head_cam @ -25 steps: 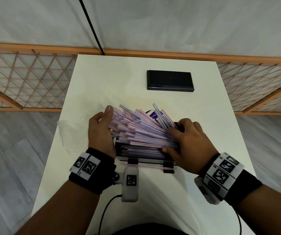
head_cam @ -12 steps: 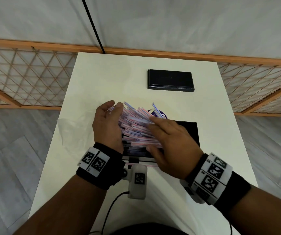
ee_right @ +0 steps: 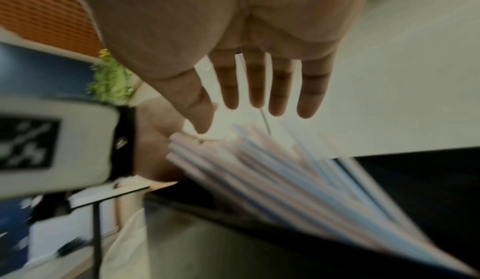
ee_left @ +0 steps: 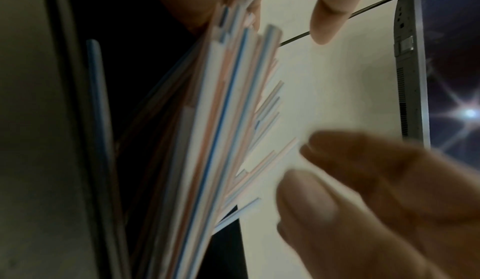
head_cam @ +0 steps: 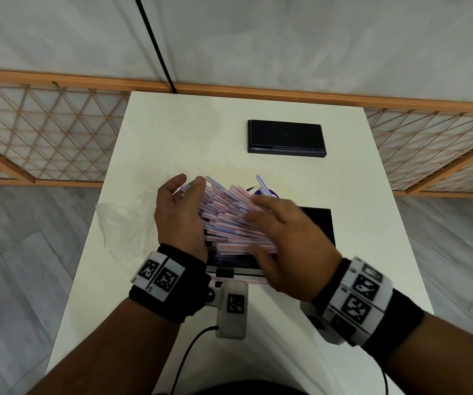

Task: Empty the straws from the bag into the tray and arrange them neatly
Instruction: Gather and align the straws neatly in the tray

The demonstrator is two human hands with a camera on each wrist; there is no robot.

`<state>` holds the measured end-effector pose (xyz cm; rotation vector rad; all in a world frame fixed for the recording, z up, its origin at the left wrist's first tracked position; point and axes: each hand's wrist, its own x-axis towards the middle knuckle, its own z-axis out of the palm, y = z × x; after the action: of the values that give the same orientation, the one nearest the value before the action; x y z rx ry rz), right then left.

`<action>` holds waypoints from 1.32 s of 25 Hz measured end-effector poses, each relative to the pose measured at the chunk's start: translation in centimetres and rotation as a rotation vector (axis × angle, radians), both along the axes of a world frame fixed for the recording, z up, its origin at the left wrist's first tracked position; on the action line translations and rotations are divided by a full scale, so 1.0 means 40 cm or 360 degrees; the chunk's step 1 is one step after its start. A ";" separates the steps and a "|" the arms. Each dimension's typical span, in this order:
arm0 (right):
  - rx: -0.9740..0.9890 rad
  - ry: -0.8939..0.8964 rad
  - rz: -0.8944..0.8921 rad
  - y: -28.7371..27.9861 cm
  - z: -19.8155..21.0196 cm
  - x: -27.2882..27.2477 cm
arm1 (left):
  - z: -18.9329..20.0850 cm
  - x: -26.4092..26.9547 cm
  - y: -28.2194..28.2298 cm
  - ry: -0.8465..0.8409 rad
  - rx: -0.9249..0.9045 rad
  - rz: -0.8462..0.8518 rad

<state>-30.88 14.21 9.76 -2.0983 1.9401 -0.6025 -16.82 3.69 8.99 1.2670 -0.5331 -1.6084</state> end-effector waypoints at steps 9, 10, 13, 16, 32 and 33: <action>0.0829 0.0276 -0.0220 -0.042 -0.034 -0.057 | 0.009 -0.016 0.004 -0.0002 -0.0104 -0.0015; 0.0795 0.0222 -0.0194 -0.051 -0.037 -0.045 | 0.011 -0.021 0.008 -0.0036 -0.0121 -0.0028; 0.0709 0.0174 -0.0123 -0.057 -0.055 -0.013 | 0.007 -0.023 0.011 -0.0138 -0.0116 -0.0093; 0.0562 0.0048 -0.0092 -0.058 -0.074 0.019 | 0.002 -0.018 0.005 -0.0254 -0.0085 -0.0164; 0.0290 0.0121 -0.0245 -0.046 -0.062 0.041 | -0.017 0.036 -0.007 -0.0468 -0.0410 -0.0195; 0.0276 0.0121 -0.0271 -0.034 -0.055 0.019 | -0.023 0.040 -0.012 -0.0484 -0.0338 -0.0211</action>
<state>-30.10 12.85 7.55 -1.8918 2.1440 -0.3742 -15.23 3.23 8.08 1.3433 -0.9690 -1.4278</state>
